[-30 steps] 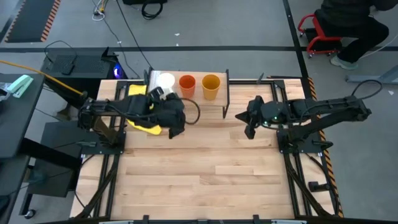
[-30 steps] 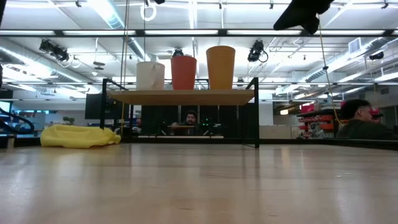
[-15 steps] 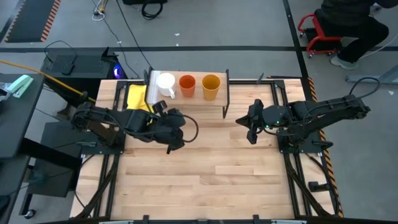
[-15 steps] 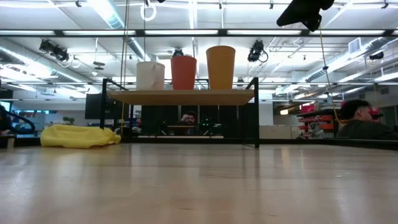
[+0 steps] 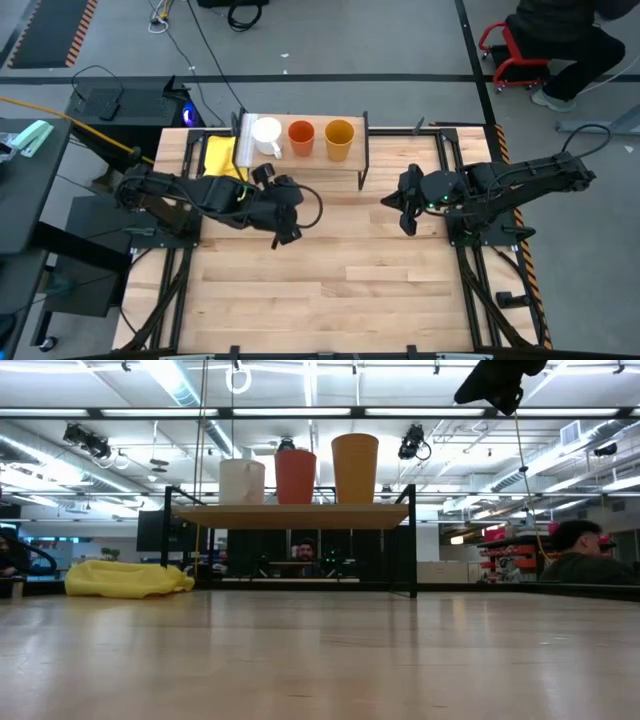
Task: Stack small to large cups/mugs on shelf
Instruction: Return to home position
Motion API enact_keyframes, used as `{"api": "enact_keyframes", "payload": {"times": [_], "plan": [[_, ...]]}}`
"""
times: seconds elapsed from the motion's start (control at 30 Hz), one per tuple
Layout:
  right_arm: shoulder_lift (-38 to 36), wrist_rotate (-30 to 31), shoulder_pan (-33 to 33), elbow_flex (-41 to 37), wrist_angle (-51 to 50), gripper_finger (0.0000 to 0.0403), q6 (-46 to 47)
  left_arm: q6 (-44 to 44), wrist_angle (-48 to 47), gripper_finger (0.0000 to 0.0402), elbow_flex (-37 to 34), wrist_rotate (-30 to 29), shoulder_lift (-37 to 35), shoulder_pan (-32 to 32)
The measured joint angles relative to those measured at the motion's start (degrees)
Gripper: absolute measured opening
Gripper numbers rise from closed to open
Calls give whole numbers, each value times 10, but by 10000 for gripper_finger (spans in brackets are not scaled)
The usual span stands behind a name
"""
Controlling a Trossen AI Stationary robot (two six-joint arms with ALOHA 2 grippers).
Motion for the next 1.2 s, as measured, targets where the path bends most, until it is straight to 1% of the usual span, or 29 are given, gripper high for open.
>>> {"api": "enact_keyframes", "payload": {"times": [0.1,0.17,0.33,0.4,0.5,0.57,0.7,0.8,0.97,1.1,1.2], "plan": [[0,-7,0,0,-4,21,-2,2,-1,68,0,27,0,6],[0,-7,0,0,-9,20,-5,8,-2,67,0,33,0,1],[0,-7,5,0,-1,18,-1,14,13,73,0,28,0,-38],[0,-7,14,0,9,18,-2,18,50,75,-20,16,-2,-56],[0,-7,34,0,26,18,-7,32,108,73,-86,5,-13,-78],[0,-7,47,0,36,18,-14,38,155,70,-137,5,-29,-81],[0,-7,62,0,43,18,-17,27,193,67,-219,4,-82,-75],[0,1,67,0,44,18,-17,19,234,70,-277,1,-151,-70],[0,5,70,0,52,18,-24,53,376,77,-404,8,-282,-72],[-6,4,70,0,61,18,-56,76,478,76,-501,33,-370,-66],[-36,4,66,0,61,18,-70,83,518,73,-560,62,-412,-58]]}}
